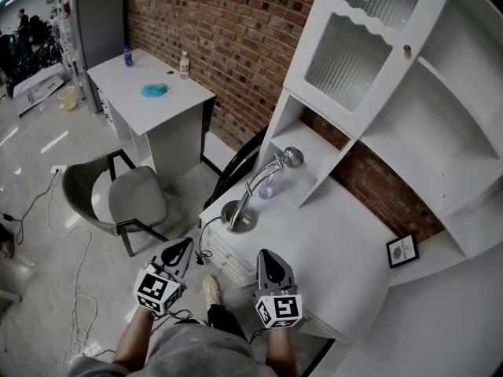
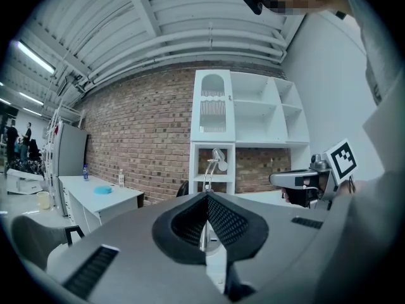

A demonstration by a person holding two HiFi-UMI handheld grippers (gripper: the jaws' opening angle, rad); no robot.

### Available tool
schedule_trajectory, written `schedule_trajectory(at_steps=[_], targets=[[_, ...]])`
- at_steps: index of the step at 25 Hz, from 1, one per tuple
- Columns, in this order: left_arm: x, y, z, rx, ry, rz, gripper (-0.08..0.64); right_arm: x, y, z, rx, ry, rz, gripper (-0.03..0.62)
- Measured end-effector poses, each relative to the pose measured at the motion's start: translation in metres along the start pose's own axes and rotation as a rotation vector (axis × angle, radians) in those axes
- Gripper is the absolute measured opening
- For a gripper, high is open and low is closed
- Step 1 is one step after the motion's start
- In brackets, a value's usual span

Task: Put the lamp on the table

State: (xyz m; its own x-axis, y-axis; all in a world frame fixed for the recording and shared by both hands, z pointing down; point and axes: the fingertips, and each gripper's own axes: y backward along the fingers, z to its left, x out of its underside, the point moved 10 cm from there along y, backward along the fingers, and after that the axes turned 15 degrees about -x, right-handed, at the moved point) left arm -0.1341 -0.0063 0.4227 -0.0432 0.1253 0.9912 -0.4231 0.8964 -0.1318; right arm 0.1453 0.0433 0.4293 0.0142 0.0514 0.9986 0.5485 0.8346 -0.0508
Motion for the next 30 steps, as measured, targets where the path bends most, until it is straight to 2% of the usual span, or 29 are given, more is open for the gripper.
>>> schedule_trajectory(at_steps=[8,30], targets=[[-0.0021,-0.0003,-0.0009,0.002,-0.002,-0.003,0.002,-0.0016,-0.0007,-0.0009,-0.002,0.005,-0.026,0.021],[0.0012,-0.0014,0.0012,-0.01,-0.002,0.01,0.002,0.0036,-0.0019,-0.0003,-0.016,-0.013,-0.014,0.021]])
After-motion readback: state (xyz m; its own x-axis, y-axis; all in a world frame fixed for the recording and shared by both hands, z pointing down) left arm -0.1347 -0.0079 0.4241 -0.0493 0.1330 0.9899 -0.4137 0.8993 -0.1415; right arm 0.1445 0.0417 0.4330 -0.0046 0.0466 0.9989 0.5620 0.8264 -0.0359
